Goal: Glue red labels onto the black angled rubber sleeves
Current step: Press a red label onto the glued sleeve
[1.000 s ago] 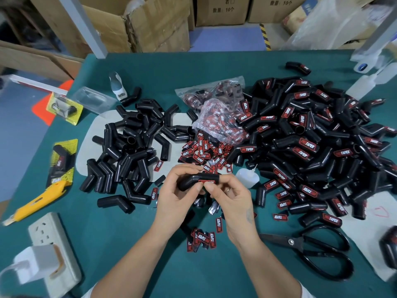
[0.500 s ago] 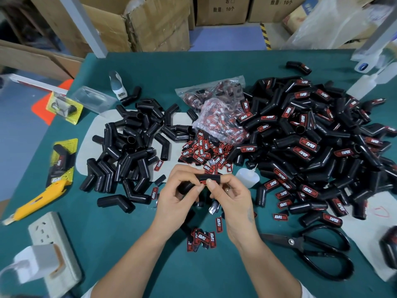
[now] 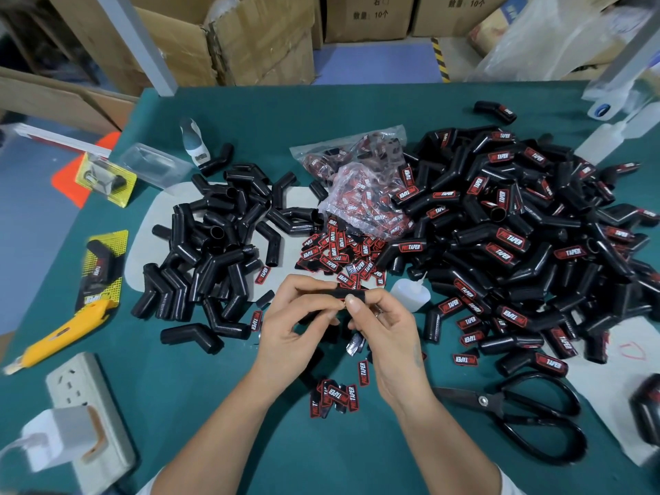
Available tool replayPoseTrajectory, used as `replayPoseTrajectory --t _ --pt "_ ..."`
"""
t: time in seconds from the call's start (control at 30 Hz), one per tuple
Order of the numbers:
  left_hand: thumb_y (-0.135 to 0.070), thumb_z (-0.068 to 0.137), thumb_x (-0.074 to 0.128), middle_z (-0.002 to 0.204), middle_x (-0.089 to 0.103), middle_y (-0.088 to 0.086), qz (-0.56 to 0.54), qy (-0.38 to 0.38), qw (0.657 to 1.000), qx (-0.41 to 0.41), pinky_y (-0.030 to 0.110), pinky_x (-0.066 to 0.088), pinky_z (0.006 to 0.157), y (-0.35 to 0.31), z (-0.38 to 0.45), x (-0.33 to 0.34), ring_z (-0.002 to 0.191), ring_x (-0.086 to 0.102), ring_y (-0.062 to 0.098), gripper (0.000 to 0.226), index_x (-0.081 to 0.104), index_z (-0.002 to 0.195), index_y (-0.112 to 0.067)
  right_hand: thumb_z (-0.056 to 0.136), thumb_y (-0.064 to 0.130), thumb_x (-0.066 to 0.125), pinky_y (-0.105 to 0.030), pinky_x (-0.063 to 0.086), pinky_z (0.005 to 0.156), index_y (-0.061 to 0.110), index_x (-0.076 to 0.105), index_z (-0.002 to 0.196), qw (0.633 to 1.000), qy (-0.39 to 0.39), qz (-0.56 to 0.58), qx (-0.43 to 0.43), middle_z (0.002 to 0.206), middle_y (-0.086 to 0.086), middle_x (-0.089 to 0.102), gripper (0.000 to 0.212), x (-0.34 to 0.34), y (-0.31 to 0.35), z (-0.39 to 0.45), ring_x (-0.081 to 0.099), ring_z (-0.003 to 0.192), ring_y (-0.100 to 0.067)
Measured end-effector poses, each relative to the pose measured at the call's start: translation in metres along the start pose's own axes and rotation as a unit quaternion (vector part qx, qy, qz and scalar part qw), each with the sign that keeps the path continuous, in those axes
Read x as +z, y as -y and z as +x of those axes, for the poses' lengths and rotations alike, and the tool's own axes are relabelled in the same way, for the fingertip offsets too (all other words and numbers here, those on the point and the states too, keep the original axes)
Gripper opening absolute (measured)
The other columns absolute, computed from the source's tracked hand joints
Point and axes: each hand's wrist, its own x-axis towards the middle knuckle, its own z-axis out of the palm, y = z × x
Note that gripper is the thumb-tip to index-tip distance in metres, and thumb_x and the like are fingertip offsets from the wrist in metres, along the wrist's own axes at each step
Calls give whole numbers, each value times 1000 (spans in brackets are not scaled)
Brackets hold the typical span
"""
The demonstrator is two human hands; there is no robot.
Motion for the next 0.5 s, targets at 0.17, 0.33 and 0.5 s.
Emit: replayPoseTrajectory --t 0.17,0.33,0.5 --pt "-6 97 68 114 61 10 -14 14 1000 5 53 61 76 0 1 0 91 70 30 19 80 108 -17 80 49 80 -30 47 71 22 73 83 1000 -4 -7 6 81 -3 62 28 -1 2 0 56 74 -11" --pt "-11 98 70 113 63 7 -17 10 1000 -1 58 60 78 1 1 1 98 69 32 15 80 108 -16 82 49 78 -26 47 74 24 74 83 1000 0 -7 0 79 2 62 26 -2 4 0 55 73 -10" --pt "-9 96 71 112 65 8 5 12 1000 8 54 58 86 1 2 -1 106 68 28 18 80 109 -19 84 49 77 -22 50 68 20 75 85 1000 2 -16 -6 81 -1 60 29 -3 4 1 54 74 -9"
